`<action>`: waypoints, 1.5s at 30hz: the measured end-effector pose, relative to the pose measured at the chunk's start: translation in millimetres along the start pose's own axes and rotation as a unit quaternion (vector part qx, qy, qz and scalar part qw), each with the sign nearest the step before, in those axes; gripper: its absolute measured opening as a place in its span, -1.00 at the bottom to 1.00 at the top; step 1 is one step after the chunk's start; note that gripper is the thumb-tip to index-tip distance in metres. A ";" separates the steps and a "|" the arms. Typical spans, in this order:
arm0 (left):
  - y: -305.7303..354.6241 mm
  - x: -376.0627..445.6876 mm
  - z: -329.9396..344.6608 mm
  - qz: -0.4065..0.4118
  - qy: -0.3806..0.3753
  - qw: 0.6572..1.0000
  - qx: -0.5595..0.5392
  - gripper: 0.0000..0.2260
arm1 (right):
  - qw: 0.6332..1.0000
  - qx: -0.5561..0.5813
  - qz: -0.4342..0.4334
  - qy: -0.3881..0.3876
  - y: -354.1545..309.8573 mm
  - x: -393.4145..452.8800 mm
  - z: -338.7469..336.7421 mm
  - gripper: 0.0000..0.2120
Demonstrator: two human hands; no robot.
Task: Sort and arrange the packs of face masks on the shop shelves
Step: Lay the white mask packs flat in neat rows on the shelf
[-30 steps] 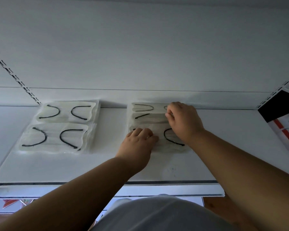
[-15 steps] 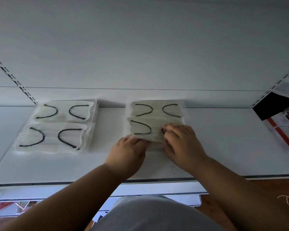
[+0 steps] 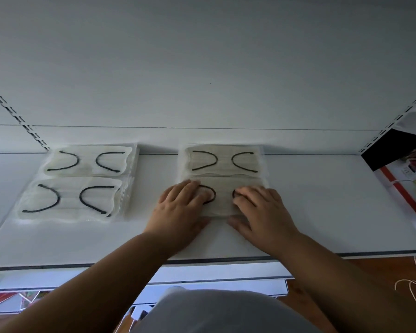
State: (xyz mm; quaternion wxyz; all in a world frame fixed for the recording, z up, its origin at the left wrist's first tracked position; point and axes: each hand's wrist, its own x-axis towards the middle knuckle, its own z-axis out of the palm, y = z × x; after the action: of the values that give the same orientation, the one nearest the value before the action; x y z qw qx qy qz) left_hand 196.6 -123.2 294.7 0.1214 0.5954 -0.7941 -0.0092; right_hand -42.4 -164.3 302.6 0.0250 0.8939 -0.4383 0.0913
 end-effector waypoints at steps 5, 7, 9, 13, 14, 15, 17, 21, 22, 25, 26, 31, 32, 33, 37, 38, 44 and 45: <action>-7.6 -1.2 3.3 -0.025 -0.021 0.999 -0.014 -0.50 | 0.998 0.050 0.030 0.015 8.7 6.0 3.6 -0.56; -7.2 -2.2 3.8 -0.039 -0.031 0.999 -0.019 -0.46 | 0.996 0.068 0.051 0.015 9.5 4.7 4.4 -0.50; -8.0 -1.6 7.0 -0.053 -0.057 0.997 -0.017 -0.43 | 0.997 0.045 0.055 -0.010 8.2 2.8 7.3 -0.41; -8.7 1.8 14.9 -0.064 -0.077 0.995 0.005 -0.38 | 0.996 -0.016 0.058 -0.071 3.2 -1.6 16.5 -0.36; -8.9 1.8 15.7 -0.064 -0.077 0.995 0.011 -0.38 | 0.995 -0.025 0.058 -0.078 3.2 -1.4 18.1 -0.36; -9.4 1.6 16.8 -0.062 -0.078 0.995 0.017 -0.38 | 0.995 -0.031 0.057 -0.081 3.9 -0.9 19.0 -0.35; -10.3 0.6 16.9 -0.062 -0.081 0.994 0.026 -0.37 | 0.994 -0.039 0.051 -0.090 5.9 0.3 20.2 -0.34; -6.5 0.9 9.5 -0.052 -0.067 0.996 0.005 -0.30 | 0.995 0.014 0.053 -0.082 8.2 2.3 6.7 -0.21; -4.6 0.5 5.7 -0.056 -0.045 0.997 -0.023 -0.29 | 0.993 0.050 0.080 -0.071 9.4 6.2 -0.4 -0.15; -0.6 9.2 -6.7 -0.159 -0.004 0.965 -0.208 -0.32 | 0.961 0.152 0.216 -0.078 17.1 31.6 -16.4 -0.21; -0.5 16.1 -8.9 -0.212 -0.003 0.932 -0.295 -0.34 | 0.945 0.176 0.258 -0.101 21.1 42.0 -18.2 -0.25; -6.2 41.8 -7.8 -0.282 -0.021 0.865 -0.415 -0.43 | 0.911 0.268 0.282 -0.135 27.8 56.4 -7.1 -0.31; -7.2 40.0 -5.2 -0.266 -0.042 0.889 -0.371 -0.40 | 0.916 0.265 0.272 -0.130 27.5 53.6 -5.1 -0.31; -7.9 37.9 -3.7 -0.256 -0.058 0.907 -0.330 -0.38 | 0.921 0.255 0.266 -0.129 27.7 50.6 -4.2 -0.32; -5.1 30.2 0.5 -0.241 -0.068 0.946 -0.205 -0.33 | 0.957 0.122 0.233 -0.120 27.2 42.1 -5.9 -0.32; -3.9 30.2 0.9 -0.235 -0.066 0.951 -0.188 -0.32 | 0.969 0.082 0.212 -0.093 23.5 40.1 -8.1 -0.30; 3.2 26.9 9.6 -0.208 -0.045 0.968 -0.132 -0.33 | 0.999 -0.008 0.048 -0.010 -14.7 13.4 -0.7 -0.37; 2.9 25.6 10.2 -0.192 -0.038 0.974 -0.110 -0.33 | 0.998 -0.006 0.050 -0.023 -13.6 10.9 5.0 -0.39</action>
State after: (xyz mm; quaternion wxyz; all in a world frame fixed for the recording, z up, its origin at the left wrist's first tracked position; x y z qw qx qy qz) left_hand 185.1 -147.9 290.0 0.1520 0.7191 -0.6629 -0.1424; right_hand -24.5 -165.1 300.1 0.0157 0.8723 -0.4838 0.0689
